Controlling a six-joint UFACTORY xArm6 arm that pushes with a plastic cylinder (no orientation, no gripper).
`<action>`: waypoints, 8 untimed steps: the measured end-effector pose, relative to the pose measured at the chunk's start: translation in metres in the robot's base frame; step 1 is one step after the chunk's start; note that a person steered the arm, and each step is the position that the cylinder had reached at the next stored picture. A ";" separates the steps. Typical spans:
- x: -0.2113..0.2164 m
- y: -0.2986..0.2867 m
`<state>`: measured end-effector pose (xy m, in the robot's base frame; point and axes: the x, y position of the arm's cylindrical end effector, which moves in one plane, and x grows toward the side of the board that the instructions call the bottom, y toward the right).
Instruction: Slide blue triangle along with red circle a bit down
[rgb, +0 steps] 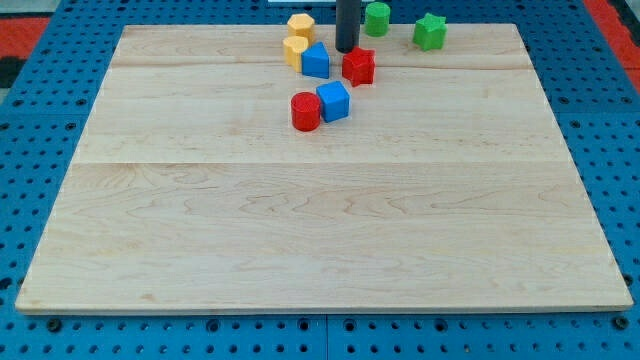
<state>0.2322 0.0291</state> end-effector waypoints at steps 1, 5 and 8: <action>0.001 -0.027; 0.052 -0.039; 0.052 -0.109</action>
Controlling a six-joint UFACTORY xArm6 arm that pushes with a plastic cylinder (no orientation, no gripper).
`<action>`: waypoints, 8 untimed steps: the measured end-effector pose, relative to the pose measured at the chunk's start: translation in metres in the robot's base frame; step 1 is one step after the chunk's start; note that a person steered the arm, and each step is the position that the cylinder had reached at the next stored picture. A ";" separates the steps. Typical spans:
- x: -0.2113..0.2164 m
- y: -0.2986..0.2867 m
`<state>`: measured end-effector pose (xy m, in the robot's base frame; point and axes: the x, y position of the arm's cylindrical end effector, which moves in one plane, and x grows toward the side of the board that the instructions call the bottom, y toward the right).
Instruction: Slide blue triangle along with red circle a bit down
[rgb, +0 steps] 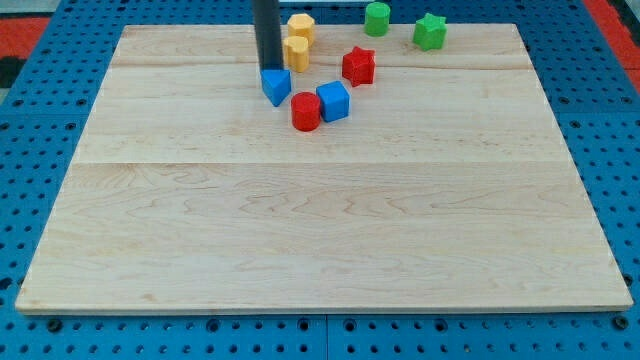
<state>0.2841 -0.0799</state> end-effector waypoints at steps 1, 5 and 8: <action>0.000 -0.035; 0.038 0.023; 0.062 0.014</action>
